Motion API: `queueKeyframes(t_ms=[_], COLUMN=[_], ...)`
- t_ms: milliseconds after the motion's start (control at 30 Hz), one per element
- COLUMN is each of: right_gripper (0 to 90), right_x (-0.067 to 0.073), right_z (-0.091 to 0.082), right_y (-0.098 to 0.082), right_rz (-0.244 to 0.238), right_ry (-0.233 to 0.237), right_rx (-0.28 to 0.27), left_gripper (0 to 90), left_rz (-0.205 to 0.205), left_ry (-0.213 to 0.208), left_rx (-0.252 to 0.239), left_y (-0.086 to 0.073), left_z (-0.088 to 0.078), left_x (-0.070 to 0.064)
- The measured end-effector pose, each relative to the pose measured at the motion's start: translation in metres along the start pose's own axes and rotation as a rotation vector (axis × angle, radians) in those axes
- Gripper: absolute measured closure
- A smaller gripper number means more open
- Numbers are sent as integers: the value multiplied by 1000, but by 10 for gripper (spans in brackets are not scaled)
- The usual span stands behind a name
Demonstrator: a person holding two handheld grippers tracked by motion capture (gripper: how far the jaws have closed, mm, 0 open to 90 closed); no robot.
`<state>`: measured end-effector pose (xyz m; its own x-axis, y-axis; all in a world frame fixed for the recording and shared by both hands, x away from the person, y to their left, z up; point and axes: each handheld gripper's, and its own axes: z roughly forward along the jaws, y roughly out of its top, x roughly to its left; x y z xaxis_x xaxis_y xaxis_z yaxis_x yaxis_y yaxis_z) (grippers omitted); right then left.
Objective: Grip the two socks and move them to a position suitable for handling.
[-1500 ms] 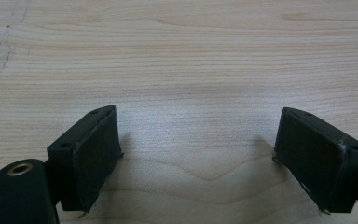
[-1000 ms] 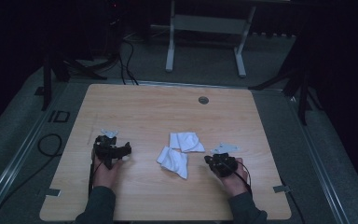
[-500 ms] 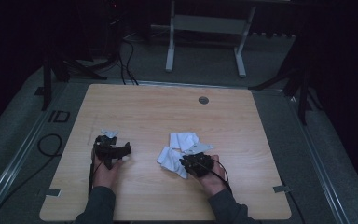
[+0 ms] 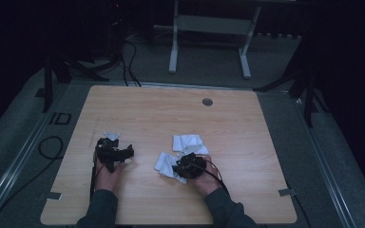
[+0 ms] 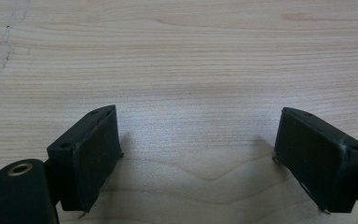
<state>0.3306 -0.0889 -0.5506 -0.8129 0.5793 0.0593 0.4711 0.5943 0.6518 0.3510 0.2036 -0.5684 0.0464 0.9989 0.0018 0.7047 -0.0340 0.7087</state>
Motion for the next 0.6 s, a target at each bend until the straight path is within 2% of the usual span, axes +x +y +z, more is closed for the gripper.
queueKeyframes(t_ms=[67, 133, 267, 300, 533, 600], right_gripper=[701, 681, 689, 688, 700, 747], right_x=[1, 5, 6, 8, 9, 10], right_z=[1, 0, -6, -9, 4, 5], right_y=[1, 4, 6, 7, 7, 8], right_rz=[-16, -41, -32, -31, -18, -14], right_ry=[2, -18, -29, -16, 10, 8], right_rx=[5, 8, -21, -24, 11, 17], left_gripper=[139, 139, 138, 139, 138, 140], left_rz=[0, 0, 0, 0, -10, -19], left_ry=[0, 0, 0, 0, 7, 19], left_rx=[0, 0, 0, 0, 0, 1], left_y=[0, 0, 0, 0, 0, -1], left_z=[0, 0, 0, 0, 0, -1], left_x=[0, 0, 0, 0, -1, -3])
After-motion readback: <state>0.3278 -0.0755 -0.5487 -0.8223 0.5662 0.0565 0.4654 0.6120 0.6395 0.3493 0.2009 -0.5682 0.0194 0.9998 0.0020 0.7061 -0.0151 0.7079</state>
